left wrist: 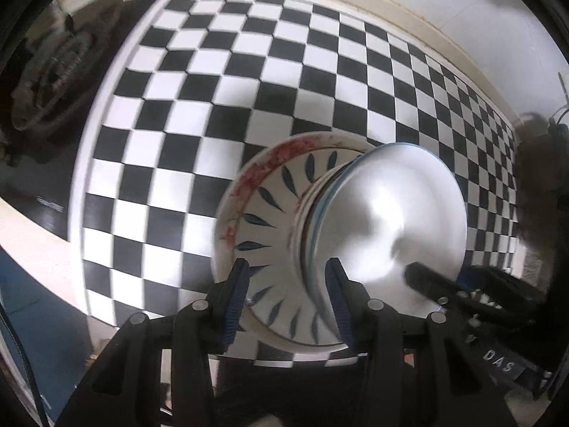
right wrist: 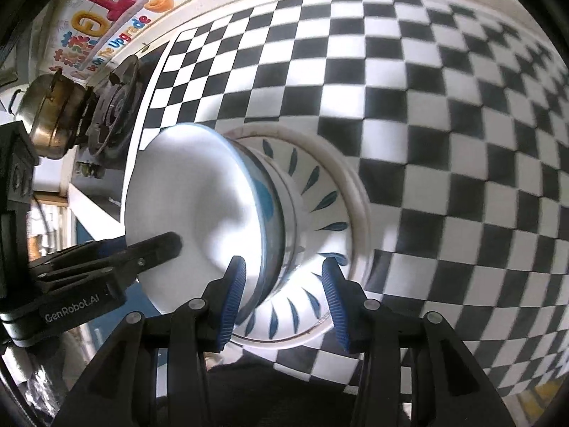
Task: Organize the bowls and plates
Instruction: 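Open both tools and raise them away from the stacked dishes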
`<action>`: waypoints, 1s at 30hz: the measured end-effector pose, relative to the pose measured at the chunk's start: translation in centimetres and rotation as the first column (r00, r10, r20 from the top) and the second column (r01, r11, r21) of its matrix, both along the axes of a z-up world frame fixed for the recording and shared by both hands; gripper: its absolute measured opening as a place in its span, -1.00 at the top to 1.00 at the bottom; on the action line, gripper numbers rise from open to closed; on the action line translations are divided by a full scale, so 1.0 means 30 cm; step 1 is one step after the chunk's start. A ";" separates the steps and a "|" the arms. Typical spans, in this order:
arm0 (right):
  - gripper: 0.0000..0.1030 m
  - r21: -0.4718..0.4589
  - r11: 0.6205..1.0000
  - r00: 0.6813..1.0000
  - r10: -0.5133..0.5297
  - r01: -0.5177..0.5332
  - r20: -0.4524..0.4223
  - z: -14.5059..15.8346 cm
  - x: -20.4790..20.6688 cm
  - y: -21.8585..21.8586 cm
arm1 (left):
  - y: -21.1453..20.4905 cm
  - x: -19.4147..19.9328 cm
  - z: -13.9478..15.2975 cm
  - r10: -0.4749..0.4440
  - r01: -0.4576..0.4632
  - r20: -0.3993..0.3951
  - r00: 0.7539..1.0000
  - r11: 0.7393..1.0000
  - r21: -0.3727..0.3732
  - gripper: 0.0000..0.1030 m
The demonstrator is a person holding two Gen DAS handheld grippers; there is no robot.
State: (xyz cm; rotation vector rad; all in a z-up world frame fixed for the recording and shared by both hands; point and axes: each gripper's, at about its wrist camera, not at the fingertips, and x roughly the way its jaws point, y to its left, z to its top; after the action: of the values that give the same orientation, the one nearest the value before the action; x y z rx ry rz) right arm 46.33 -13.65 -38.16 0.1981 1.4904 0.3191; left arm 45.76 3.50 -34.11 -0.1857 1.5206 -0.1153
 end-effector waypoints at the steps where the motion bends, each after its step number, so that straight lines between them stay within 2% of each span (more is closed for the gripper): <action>1: -0.07 -0.017 1.000 1.000 -0.004 0.005 0.022 0.025 -0.010 -0.005 | 0.002 -0.009 0.011 -0.003 0.003 0.015 1.000 1.000 0.007 0.18; 2: -0.14 -0.030 0.999 0.999 -0.011 0.012 0.037 0.045 -0.017 -0.009 | 0.002 -0.016 0.023 -0.007 0.006 0.030 1.000 1.000 0.012 0.18; 4: -0.49 -0.061 0.998 0.996 -0.028 0.033 0.081 0.097 -0.039 -0.023 | -0.005 -0.032 0.054 -0.030 0.027 0.072 0.997 0.999 0.038 0.16; 5: -0.56 -0.070 0.996 0.994 -0.040 0.048 0.106 0.124 -0.052 -0.029 | -0.011 -0.043 0.076 -0.046 0.038 0.102 0.994 0.996 0.075 0.10; 7: -0.62 -0.102 0.992 0.985 -0.060 0.077 0.161 0.184 -0.078 -0.041 | -0.013 -0.065 0.127 -0.060 0.036 0.177 0.982 0.990 0.134 -0.08; 9: -0.67 -0.138 0.985 0.971 -0.073 0.107 0.229 0.250 -0.109 -0.047 | -0.003 -0.084 0.174 -0.050 0.017 0.237 0.970 0.990 0.143 -0.34; 10: -0.76 -0.153 0.981 0.964 -0.076 0.117 0.256 0.275 -0.122 -0.044 | 0.003 -0.091 0.195 -0.046 0.008 0.263 0.964 0.989 0.145 -0.42; 12: -0.91 -0.176 0.974 0.946 -0.082 0.142 0.313 0.333 -0.156 -0.041 | 0.014 -0.110 0.243 -0.046 -0.007 0.321 0.946 0.987 0.162 -0.76; 13: -0.99 -0.184 0.970 0.932 -0.084 0.157 0.352 0.367 -0.178 -0.040 | 0.023 -0.122 0.270 -0.043 -0.019 0.353 0.935 0.985 0.170 -0.77; 16: -1.00 -0.204 0.963 0.906 -0.079 0.177 0.416 0.442 -0.225 -0.024 | 0.041 -0.157 0.334 -0.037 -0.044 0.412 0.910 0.982 0.186 -0.77; 21: -1.00 -0.186 0.961 0.857 -0.083 0.204 0.508 0.573 -0.316 0.000 | 0.050 -0.206 0.421 -0.032 -0.055 0.463 0.886 0.983 0.174 -0.78; 30: -1.00 -0.155 0.953 0.768 -0.107 0.260 0.631 0.751 -0.525 -0.006 | 0.019 -0.377 0.583 -0.029 -0.073 0.569 0.822 0.985 0.155 -0.78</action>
State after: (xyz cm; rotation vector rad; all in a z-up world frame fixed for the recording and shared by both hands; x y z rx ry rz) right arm 30.59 -13.83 -15.63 0.0378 0.8289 0.0286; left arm 34.46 4.06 -16.62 -0.0230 0.9172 -0.0160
